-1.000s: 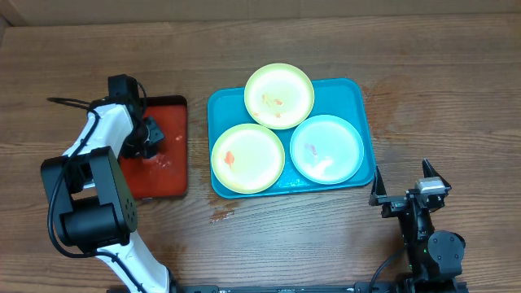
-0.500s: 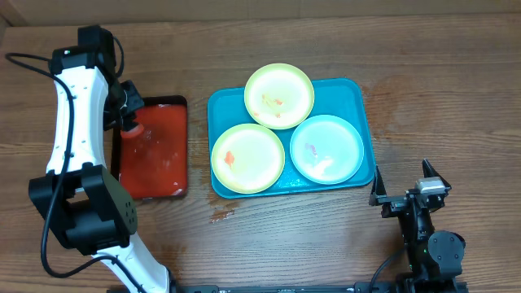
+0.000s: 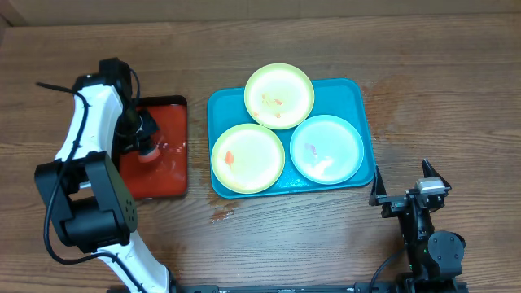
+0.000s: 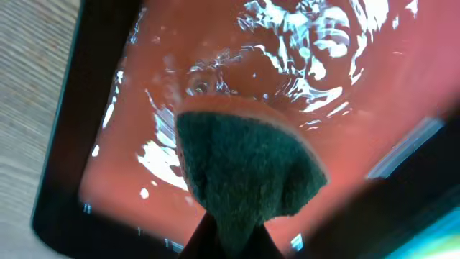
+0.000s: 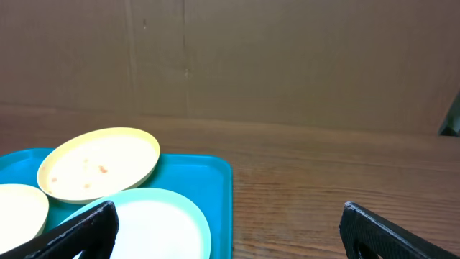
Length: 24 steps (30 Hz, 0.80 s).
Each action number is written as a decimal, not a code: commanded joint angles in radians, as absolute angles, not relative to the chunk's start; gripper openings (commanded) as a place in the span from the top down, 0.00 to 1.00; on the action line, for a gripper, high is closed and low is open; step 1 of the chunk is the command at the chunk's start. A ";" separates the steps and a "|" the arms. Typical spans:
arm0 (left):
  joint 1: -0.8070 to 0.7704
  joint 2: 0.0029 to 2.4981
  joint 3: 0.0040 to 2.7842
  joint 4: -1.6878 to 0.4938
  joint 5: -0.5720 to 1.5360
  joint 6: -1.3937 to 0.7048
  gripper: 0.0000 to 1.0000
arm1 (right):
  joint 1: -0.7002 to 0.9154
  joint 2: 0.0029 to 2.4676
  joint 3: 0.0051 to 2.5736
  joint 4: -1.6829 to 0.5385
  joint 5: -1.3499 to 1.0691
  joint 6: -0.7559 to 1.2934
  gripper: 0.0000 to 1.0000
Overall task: Clean dirty plates on tray and stack at the side
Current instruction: 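Lift the sponge with the left gripper and move it over the front-left yellow plate, then place the sponge on the front-left yellow plate and release it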
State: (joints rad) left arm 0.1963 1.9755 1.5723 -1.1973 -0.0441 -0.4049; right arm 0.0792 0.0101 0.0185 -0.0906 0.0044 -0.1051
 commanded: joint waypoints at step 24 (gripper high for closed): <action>-0.424 1.806 1.273 -0.796 0.065 -0.615 0.96 | 0.079 0.003 0.008 -0.084 0.006 -0.105 0.00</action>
State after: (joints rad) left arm -0.3889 1.8015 1.3293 -0.8471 0.1577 -0.4740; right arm 0.0792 0.0101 0.0185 -0.0898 0.0044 -0.1051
